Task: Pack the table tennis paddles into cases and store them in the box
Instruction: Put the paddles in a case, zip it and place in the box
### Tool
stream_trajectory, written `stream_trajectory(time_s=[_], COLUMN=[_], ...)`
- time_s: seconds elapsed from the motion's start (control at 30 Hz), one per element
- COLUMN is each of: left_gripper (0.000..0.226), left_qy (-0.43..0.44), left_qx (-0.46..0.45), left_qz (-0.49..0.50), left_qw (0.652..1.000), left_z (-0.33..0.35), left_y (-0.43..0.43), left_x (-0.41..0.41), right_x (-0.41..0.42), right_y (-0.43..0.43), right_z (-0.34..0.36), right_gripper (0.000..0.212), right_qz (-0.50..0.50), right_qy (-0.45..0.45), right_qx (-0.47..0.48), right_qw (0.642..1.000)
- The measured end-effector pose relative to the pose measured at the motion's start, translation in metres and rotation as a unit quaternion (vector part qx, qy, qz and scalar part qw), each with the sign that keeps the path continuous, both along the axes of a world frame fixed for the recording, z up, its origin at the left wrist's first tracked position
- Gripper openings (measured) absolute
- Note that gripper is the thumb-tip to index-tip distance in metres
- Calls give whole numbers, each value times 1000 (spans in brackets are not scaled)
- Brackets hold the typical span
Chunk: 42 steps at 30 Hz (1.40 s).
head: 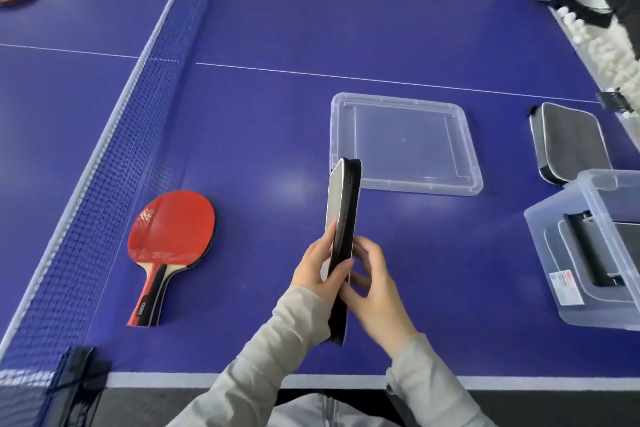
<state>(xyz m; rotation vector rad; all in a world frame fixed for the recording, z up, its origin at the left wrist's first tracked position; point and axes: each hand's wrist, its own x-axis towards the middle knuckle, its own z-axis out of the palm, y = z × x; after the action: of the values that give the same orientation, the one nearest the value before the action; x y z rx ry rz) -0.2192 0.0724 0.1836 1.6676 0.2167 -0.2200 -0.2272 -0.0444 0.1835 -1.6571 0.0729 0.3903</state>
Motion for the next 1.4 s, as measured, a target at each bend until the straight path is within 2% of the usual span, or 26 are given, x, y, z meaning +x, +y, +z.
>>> stream_trajectory(time_s=[0.13,0.2,0.27,0.33,0.47,0.57,0.73,0.87,0.97,1.07,1.17,1.3,1.4], left_gripper=[64,60,62,62,66,70,81,77,75,72,66,68,67], left_qy=[4,17,34,60,144,165,138,78,88,71,-5,8,-26], left_qx=[-4,-30,-49,-29,16,93,193,273,424,514,564,581,589], left_qz=[-16,34,112,143,134,144,155,125,91,48,-22,-63,-58], left_qw=[1000,999,992,987,980,971,959,951,897,854,826,811,805], left_z=[-9,-16,-26,-41,-84,-108,-122,-130,-137,-137,-143,-147,-144], left_y=[25,49,81,111,139,143,130,123,116,105,93,88,97], left_x=[-4,-5,-6,-6,-6,-5,-10,-12,-15,-19,-27,-37,-38], right_x=[2,7,14,21,32,34,34,31,27,21,15,7,5], right_y=[-6,-20,-43,-68,-106,-117,-112,-107,-98,-90,-89,-92,-97], right_z=[0,-1,-6,-15,-49,-76,-109,-127,-131,-130,-129,-130,-129], right_gripper=[60,60,60,63,68,67,63,66,69,72,69,61,61], right_qz=[7,-7,-41,-77,-99,-151,-186,-143,-129,-117,-64,-3,35], right_qy=[-6,2,28,76,177,223,194,160,135,65,39,55,47], right_qx=[-73,-100,-82,-56,-60,-56,-188,-317,-374,-442,-486,-517,-540], right_qw=[997,995,995,993,977,962,945,924,908,887,871,854,839])
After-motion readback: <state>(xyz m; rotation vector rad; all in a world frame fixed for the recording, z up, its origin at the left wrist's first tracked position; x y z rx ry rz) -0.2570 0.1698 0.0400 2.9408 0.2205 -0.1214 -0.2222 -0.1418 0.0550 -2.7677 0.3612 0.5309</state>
